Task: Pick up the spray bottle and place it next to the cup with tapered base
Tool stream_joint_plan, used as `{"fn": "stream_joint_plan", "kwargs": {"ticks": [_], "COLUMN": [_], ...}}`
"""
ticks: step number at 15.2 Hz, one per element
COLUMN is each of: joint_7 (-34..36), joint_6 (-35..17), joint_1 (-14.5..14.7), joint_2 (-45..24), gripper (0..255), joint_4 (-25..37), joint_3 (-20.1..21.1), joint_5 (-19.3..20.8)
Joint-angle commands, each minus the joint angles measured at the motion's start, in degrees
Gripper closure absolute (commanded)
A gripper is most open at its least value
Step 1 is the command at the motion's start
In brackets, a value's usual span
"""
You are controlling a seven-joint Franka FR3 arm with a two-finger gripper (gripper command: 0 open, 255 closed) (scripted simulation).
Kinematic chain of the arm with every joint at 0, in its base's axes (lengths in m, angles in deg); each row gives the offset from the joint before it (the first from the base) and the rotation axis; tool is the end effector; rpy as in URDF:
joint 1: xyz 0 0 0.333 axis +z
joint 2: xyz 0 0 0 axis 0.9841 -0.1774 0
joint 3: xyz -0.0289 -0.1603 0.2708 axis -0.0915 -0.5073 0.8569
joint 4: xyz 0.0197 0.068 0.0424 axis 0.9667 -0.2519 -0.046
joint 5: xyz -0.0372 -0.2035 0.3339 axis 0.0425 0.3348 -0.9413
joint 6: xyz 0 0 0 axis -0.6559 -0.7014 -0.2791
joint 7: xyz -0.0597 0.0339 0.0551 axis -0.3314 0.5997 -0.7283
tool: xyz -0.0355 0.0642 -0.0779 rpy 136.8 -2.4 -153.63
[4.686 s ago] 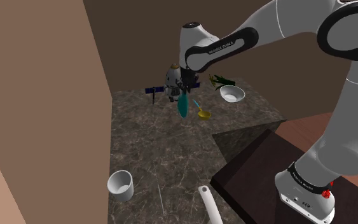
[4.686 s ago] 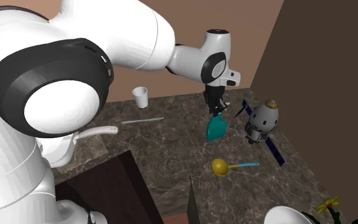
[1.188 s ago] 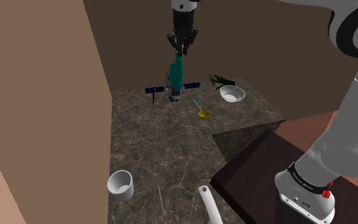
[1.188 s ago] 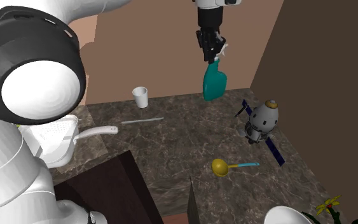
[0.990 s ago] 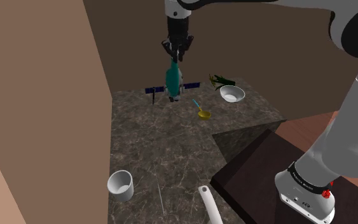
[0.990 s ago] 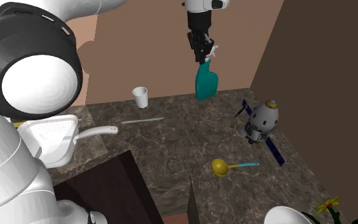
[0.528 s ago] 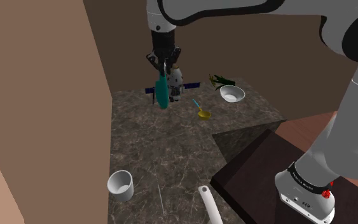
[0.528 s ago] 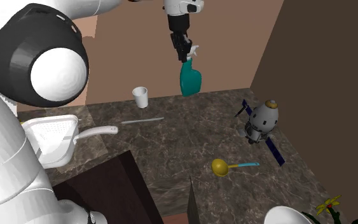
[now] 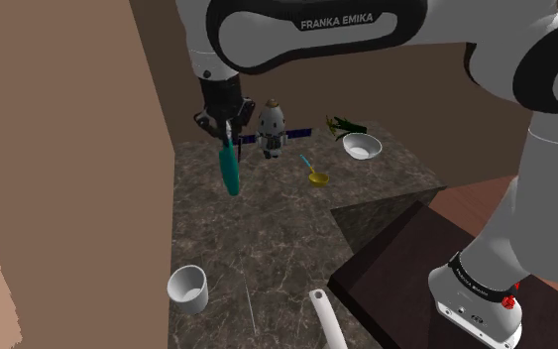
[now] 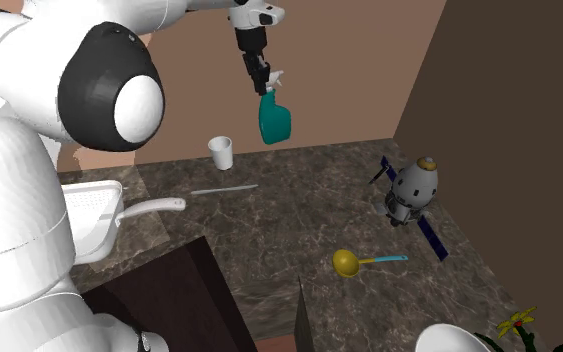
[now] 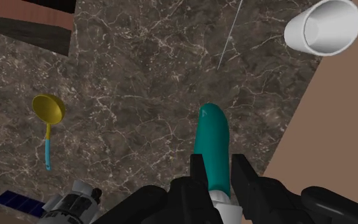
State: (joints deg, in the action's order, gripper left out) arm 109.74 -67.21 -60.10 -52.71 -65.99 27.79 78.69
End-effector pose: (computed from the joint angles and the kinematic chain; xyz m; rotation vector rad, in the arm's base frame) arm 0.5365 0.3953 0.5221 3.0416 -0.1189 0.1085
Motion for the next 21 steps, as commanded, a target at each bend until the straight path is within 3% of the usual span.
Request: {"fn": "stream_joint_plan", "kwargs": {"ticks": [1, 7, 21], "joint_7": [2.45, 8.68, 10.54], "joint_6": [0.24, 2.39, -8.08], "joint_1": [2.18, 9.45, 8.01], "joint_2": [-2.32, -10.38, -10.59], "gripper": [255, 255, 255], "joint_4": [2.10, 11.05, 0.44], "joint_3": [0.43, 0.99, 0.66], "joint_5": [0.96, 3.87, 4.43]}}
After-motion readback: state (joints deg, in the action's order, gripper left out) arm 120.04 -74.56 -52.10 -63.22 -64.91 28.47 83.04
